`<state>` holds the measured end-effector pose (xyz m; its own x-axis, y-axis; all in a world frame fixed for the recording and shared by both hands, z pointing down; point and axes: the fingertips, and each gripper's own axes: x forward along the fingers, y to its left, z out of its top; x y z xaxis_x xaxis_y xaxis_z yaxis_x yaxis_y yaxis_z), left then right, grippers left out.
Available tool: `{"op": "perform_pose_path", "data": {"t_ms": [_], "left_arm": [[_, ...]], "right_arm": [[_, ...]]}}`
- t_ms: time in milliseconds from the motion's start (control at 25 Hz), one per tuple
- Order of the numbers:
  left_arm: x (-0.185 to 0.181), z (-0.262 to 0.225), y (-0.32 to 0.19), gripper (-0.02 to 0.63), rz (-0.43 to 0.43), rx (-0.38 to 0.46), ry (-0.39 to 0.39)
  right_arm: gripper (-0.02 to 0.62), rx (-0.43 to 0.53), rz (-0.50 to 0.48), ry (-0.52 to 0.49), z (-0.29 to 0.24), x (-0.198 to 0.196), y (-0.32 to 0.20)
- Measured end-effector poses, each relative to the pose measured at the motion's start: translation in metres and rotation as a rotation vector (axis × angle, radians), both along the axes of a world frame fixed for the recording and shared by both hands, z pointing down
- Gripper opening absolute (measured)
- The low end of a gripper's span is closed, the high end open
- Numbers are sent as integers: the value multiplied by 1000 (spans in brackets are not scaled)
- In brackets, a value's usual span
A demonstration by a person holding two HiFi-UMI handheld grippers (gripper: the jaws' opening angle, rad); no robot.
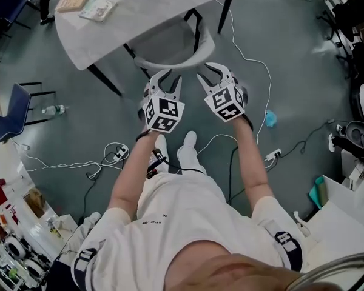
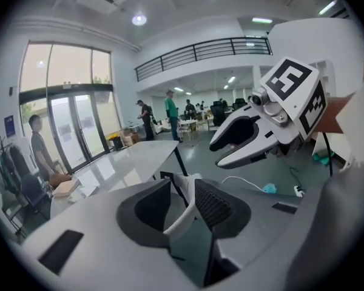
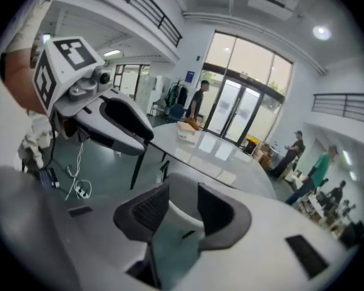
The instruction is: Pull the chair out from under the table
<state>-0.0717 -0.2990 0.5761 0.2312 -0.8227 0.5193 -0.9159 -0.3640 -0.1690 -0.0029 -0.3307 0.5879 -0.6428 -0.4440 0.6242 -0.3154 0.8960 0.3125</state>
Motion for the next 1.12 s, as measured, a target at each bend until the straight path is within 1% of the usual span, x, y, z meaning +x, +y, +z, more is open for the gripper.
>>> {"op": "perform_pose_path", "data": {"t_ms": [80,120,200,320,480,560,680,800,880,1000,1120], "left_arm": [[1,16,-6,123,35,-23,-46],[1,23,-9,130,52,-32,-66],[5,37,-16,144,87,-51,-104],[14,57,-22,175,143,-87,-166],[22,89,-30,201,217,-136,-249],[24,107,-38,222,258,-155,-310],[24,133,-49,232,320,-175,-410],[23,160,-59,232,351,-191,-504],[23,175,-64,232,355,-208,-518],[30,195,-68,233,371,-245,-503],[31,214,-72,242,390,-261,-533]], "right_arm": [[167,42,-70,88,17,-2,-4],[170,57,-101,123,26,-3,-7],[183,70,-154,173,44,-4,-12],[201,63,-224,241,68,-3,-17],[225,120,-329,379,101,0,-27],[230,158,-382,442,117,-1,-34],[242,208,-463,527,140,-4,-42],[242,239,-507,583,165,-5,-49],[242,225,-520,587,180,-8,-53],[253,212,-531,619,198,-4,-60],[262,223,-547,661,211,1,-68]]}}
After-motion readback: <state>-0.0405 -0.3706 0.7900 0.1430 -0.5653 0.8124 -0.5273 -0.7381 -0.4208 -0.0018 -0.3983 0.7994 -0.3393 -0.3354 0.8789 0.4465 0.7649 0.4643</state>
